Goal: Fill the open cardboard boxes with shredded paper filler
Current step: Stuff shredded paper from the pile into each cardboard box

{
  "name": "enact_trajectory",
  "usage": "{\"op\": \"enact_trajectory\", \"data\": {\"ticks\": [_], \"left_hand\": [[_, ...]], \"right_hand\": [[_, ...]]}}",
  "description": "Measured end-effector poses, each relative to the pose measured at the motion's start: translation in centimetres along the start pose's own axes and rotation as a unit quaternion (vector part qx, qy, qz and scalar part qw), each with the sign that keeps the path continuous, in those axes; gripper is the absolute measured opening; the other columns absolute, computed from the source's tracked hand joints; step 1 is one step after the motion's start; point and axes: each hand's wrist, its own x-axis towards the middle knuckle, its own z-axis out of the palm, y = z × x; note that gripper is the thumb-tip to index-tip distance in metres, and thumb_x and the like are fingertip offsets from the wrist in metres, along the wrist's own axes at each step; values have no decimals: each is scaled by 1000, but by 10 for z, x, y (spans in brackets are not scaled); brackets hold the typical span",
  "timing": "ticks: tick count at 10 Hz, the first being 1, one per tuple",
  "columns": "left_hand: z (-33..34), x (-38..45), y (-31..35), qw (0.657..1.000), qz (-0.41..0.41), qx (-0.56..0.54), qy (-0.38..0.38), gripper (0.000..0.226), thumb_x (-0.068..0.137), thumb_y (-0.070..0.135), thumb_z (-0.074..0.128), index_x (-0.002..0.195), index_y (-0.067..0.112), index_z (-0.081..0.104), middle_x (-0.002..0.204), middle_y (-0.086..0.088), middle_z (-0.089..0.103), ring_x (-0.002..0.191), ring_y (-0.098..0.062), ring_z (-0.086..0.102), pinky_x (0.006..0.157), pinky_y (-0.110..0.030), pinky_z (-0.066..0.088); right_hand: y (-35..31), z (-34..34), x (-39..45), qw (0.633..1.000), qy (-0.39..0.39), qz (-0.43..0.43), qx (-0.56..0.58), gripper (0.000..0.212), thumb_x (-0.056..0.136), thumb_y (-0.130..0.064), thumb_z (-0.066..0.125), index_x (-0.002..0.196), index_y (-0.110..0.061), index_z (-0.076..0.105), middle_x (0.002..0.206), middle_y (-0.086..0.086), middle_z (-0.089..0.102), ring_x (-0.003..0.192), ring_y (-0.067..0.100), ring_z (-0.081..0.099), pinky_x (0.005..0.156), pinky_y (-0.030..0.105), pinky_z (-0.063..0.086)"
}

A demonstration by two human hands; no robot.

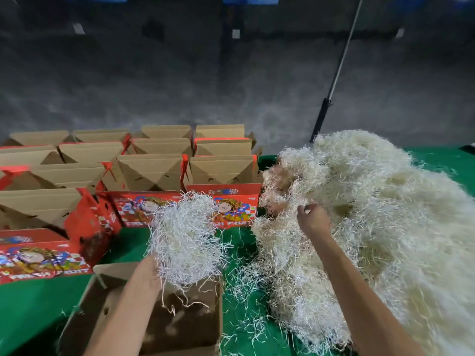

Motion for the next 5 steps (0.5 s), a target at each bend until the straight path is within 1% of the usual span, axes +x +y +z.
{"op": "enact_trajectory", "data": {"ticks": [1, 2, 3, 4, 5], "left_hand": [[9, -16, -7, 999, 18, 22, -17, 47, 108, 18, 33, 150, -4, 33, 157, -25, 28, 145, -40, 29, 119, -50, 23], [17, -38, -3, 1000, 17, -7, -12, 52, 106, 23, 43, 149, -4, 34, 147, -29, 42, 121, -41, 53, 102, -49, 44], [30, -60, 16, 998, 19, 22, -61, 48, 104, 33, 48, 136, -3, 51, 99, -17, 65, 80, -26, 62, 68, -37, 48], [42, -75, 35, 989, 26, -20, -144, 30, 107, 16, 40, 85, 9, 59, 67, -6, 69, 53, -4, 67, 46, -17, 51], [28, -82, 40, 975, 67, -90, -192, 21, 102, 36, 54, 87, 21, 56, 59, 8, 61, 63, 2, 62, 68, -19, 53]], "right_hand": [[9, 6, -11, 976, -81, -24, -199, 48, 103, -51, 40, 111, -10, 64, 126, 17, 58, 123, 33, 55, 115, 52, 32], [-11, 17, -44, 979, -181, -88, -32, 50, 106, -47, 34, 81, -10, 58, 75, 4, 60, 69, 20, 65, 68, 30, 57], [-51, 28, -94, 960, -153, -185, 146, 53, 102, -57, 33, 86, -13, 59, 64, -7, 56, 52, 11, 51, 48, 20, 40], [-88, 41, -150, 914, -250, -198, 251, 63, 86, -84, 36, 126, -37, 53, 100, -43, 58, 89, -16, 60, 74, 6, 44], [-116, 67, -203, 897, -301, -201, 254, 106, 73, -94, 42, 156, -41, 3, 148, -41, 14, 136, -17, 19, 116, 18, 20]]}}
